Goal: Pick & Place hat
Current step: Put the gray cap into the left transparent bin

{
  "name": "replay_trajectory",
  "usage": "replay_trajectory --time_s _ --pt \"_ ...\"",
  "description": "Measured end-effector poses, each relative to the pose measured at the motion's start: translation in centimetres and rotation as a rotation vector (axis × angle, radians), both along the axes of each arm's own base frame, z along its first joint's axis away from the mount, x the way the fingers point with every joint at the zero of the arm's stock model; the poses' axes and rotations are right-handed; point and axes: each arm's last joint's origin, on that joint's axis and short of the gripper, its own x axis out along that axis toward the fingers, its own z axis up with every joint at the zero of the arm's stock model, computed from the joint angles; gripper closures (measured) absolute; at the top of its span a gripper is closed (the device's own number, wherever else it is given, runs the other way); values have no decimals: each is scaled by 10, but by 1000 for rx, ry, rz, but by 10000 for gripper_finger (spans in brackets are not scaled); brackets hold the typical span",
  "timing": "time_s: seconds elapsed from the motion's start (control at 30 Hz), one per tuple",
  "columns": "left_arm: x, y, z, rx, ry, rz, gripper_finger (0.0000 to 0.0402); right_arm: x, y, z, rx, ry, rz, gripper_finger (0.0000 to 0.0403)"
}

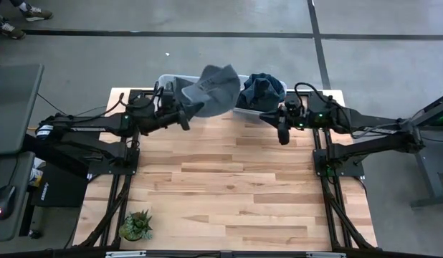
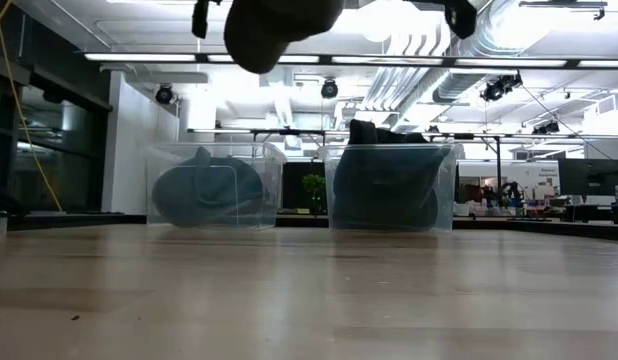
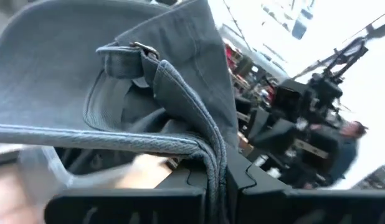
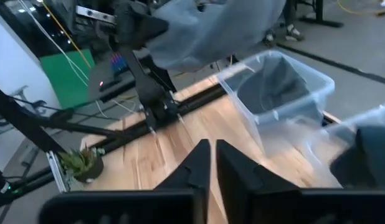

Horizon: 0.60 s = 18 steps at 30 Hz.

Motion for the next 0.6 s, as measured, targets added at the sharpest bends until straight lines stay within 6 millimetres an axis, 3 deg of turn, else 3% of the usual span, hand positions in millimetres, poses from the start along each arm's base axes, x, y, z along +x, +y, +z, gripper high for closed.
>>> replay_trajectory --time_s 0.33,0.6 --pt "20 4 -5 115 -2 102 401 47 -6 1 -14 -200 30 217" --pt "20 5 2 220 -31 163 401 62 -14 -9 190 -250 -168 134"
